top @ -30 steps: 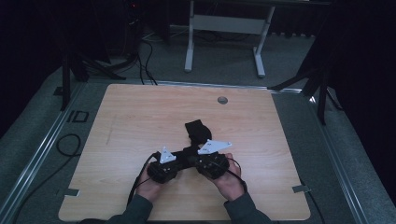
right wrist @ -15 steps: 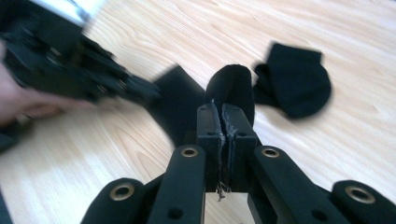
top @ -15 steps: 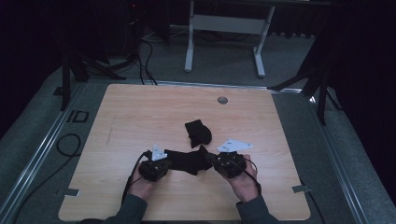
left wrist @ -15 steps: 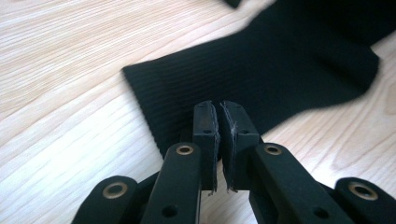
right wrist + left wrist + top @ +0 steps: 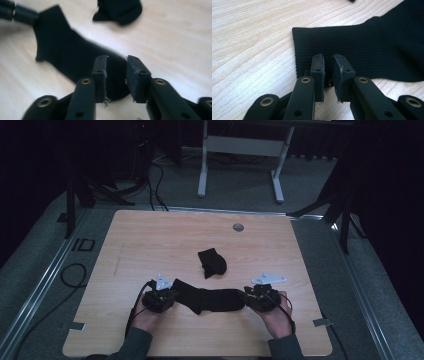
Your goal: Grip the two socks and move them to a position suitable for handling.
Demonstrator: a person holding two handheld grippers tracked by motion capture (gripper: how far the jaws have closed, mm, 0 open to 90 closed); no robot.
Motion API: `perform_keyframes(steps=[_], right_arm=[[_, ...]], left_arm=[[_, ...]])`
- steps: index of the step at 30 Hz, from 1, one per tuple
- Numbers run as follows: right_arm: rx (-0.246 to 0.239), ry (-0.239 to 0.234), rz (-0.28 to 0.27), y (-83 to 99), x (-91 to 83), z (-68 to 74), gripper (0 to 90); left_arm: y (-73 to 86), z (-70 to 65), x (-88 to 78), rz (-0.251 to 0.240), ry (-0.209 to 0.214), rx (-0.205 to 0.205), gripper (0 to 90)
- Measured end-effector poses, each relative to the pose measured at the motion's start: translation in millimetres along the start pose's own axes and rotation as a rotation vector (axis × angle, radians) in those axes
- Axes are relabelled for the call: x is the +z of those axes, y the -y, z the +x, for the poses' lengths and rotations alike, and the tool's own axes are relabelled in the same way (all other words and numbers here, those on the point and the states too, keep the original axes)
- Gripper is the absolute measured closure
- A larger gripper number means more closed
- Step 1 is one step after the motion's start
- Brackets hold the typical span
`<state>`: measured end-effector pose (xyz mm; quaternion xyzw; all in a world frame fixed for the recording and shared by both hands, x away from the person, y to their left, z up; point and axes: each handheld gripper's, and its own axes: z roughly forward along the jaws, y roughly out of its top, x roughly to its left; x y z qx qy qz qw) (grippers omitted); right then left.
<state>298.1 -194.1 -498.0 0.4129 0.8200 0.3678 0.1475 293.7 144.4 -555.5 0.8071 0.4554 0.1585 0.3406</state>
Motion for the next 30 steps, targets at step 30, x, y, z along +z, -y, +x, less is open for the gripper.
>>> perform_keyframes(steps=[30], right_arm=[[-0.240, 0.129, 0.145, -63.6, 113.9, 5.6, 88.0]], left_arm=[[-2.2, -2.3, -1.1, -0.038, 0.014, 0.004, 70.0]])
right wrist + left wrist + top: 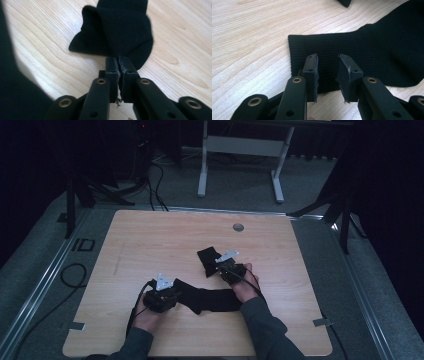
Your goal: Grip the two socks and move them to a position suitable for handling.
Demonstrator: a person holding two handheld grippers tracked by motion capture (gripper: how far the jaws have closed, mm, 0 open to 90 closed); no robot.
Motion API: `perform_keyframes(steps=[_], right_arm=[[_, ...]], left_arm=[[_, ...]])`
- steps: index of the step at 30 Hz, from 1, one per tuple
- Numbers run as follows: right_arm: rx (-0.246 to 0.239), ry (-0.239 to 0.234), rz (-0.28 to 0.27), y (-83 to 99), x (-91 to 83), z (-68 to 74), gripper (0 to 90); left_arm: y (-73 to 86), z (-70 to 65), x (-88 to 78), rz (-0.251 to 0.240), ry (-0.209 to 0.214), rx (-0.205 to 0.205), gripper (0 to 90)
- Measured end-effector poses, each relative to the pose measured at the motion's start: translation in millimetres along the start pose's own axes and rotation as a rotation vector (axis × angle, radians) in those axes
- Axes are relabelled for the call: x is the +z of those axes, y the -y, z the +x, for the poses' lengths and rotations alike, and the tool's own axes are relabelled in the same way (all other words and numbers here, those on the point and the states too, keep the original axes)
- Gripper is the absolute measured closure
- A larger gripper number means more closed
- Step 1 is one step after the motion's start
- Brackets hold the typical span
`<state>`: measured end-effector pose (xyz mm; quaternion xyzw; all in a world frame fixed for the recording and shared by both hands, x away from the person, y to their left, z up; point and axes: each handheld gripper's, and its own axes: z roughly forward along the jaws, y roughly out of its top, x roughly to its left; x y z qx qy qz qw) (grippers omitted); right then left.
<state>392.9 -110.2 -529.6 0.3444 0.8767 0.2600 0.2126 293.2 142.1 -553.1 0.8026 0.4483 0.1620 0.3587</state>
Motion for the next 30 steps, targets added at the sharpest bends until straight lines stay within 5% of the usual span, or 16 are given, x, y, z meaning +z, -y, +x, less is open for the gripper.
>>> perform_keyframes(steps=[6, 13, 30], right_arm=[[-0.007, -0.012, -0.044, 8.3, -25.5, -5.1, 88.5], [-0.020, -0.004, -0.042, 40.0, -48.6, -17.3, 88.5], [-0.009, -0.024, 0.015, 92.6, -58.9, -31.0, 88.4]], left_arm=[[0.2, 0.2, 0.0, 0.000, -0.001, -0.002, 70.1], [0.3, 2.3, -0.1, 0.000, -0.007, -0.011, 70.4], [0.5, 4.9, 0.0, 0.001, -0.010, -0.021, 70.4]])
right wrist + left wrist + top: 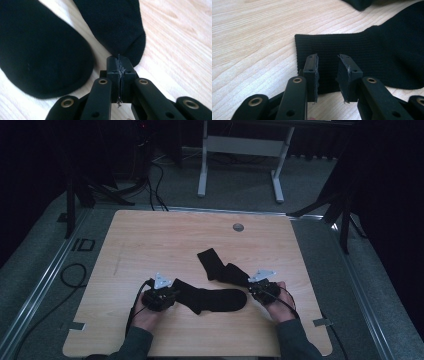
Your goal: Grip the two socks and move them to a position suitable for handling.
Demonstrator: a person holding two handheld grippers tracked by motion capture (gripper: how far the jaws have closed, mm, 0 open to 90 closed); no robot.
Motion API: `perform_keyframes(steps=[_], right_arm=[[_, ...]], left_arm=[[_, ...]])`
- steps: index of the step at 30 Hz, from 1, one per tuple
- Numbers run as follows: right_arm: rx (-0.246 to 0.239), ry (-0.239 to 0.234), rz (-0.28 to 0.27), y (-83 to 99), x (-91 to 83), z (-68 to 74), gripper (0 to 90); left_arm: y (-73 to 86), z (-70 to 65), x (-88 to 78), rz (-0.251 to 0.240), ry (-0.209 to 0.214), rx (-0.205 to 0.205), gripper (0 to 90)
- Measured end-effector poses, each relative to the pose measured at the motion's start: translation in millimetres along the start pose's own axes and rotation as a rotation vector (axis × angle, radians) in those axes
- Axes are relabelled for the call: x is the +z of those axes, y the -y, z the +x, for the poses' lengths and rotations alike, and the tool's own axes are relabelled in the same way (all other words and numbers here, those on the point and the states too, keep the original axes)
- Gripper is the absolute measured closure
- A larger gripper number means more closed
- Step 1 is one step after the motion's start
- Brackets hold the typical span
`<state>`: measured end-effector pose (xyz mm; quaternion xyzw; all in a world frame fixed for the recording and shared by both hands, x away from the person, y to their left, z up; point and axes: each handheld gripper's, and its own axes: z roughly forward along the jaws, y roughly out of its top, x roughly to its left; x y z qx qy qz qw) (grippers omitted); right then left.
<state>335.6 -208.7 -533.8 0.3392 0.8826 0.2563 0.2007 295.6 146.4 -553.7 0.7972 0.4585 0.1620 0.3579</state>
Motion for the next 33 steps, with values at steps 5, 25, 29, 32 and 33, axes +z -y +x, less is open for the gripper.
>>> perform_keyframes(steps=[5, 25, 29, 32, 33], right_arm=[[0.009, -0.003, 0.010, 8.8, -2.3, -4.1, 88.3], [0.142, -0.068, -0.073, 4.9, -26.4, -38.3, 52.6], [0.131, -0.091, -0.089, -12.6, -22.1, -34.3, 52.0], [0.125, -0.105, -0.097, -22.2, -17.4, -31.7, 51.6], [0.100, -0.119, -0.099, -35.9, -10.0, -26.9, 51.6]], left_arm=[[0.0, 0.9, 0.0, 0.001, -0.005, 0.000, 70.4], [-0.7, 3.3, 0.4, -0.002, -0.006, -0.005, 69.2], [-0.9, 3.8, 0.8, -0.002, -0.004, -0.008, 69.0], [-1.0, 3.2, 0.9, -0.003, -0.003, -0.009, 68.8], [-1.2, 3.3, 0.8, -0.004, -0.002, -0.007, 68.8]])
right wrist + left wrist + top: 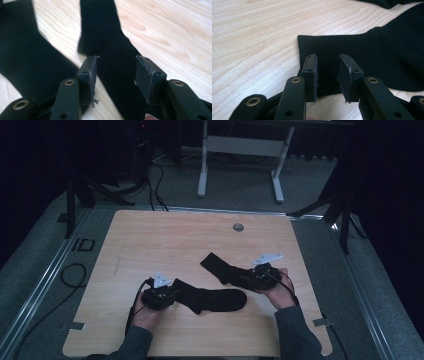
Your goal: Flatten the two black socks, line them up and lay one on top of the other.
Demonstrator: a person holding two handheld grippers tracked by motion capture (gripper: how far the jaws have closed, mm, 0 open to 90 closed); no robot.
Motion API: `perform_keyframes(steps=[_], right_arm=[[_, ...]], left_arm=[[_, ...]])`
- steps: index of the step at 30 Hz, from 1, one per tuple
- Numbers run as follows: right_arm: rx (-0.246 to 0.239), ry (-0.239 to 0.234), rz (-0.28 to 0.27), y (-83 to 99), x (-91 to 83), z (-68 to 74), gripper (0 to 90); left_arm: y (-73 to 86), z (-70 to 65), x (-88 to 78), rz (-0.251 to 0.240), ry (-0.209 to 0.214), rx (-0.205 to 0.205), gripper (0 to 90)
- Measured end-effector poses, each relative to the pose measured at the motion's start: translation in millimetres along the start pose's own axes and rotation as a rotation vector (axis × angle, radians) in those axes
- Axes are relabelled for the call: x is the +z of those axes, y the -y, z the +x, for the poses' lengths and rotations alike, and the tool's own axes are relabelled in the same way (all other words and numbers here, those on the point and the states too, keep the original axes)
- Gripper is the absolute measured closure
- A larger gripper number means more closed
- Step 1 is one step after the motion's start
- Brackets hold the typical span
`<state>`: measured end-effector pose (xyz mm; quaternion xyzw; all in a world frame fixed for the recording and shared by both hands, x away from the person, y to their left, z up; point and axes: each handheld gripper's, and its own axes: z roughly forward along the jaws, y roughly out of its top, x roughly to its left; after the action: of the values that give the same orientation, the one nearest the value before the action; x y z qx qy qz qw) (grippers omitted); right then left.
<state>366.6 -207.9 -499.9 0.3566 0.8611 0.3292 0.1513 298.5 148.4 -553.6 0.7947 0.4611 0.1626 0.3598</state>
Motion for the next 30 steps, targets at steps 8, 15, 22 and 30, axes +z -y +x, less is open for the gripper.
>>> perform_keyframes(steps=[8, 15, 22, 30], right_arm=[[-0.047, -0.028, 0.019, -27.7, 25.2, 7.9, 52.8], [-0.076, -0.045, 0.035, -47.0, 47.1, 15.2, 53.4], [-0.080, -0.055, 0.051, -59.1, 68.2, 20.0, 53.6], [-0.081, -0.066, 0.078, -63.5, 86.1, 19.5, 53.2]], left_arm=[[0.0, 0.7, -0.8, -0.003, 0.000, -0.006, 68.5], [0.1, 0.7, -0.3, -0.002, 0.000, -0.008, 68.2], [0.1, 0.9, -0.3, 0.000, 0.001, -0.009, 68.2], [0.2, -0.2, 1.1, 0.006, 0.003, -0.003, 68.2]])
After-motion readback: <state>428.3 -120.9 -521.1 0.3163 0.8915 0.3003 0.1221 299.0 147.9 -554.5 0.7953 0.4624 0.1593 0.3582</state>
